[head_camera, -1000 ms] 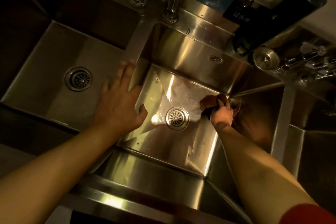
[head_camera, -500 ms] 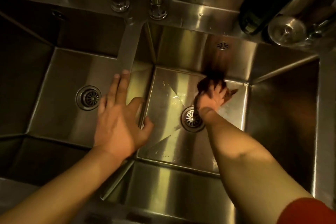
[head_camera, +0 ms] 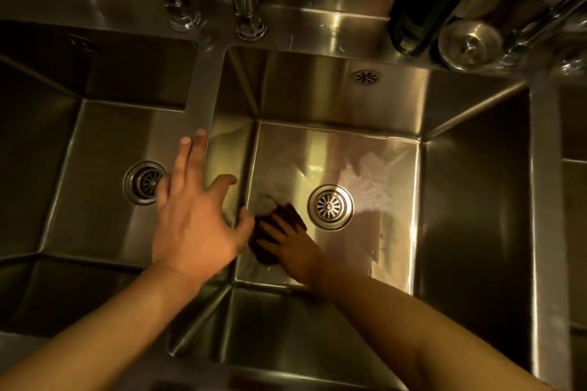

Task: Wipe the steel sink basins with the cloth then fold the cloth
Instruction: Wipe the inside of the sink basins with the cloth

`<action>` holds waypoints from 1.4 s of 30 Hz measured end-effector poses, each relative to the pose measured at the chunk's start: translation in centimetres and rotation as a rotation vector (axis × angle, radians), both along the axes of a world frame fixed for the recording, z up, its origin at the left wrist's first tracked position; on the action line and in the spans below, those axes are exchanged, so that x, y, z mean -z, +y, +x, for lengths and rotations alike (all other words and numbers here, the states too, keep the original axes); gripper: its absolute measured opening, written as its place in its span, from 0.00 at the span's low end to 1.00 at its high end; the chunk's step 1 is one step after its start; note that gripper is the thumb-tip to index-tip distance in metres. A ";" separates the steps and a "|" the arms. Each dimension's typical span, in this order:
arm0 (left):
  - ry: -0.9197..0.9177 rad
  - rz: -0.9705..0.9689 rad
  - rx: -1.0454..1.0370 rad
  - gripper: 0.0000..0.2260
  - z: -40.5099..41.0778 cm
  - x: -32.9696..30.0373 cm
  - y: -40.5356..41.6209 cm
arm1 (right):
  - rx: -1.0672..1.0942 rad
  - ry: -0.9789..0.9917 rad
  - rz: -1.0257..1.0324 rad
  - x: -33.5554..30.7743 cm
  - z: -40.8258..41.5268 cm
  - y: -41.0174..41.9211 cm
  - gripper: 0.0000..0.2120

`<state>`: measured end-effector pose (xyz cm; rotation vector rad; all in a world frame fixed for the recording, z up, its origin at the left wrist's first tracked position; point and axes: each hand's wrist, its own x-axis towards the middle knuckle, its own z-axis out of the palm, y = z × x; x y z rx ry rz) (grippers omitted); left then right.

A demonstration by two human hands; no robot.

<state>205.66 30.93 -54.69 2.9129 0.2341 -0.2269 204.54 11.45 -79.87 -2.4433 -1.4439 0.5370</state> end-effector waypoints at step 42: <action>0.037 -0.047 0.008 0.18 -0.2 -0.3 0.3 | -0.047 0.097 -0.136 0.3 -1.1 -5.3 0.34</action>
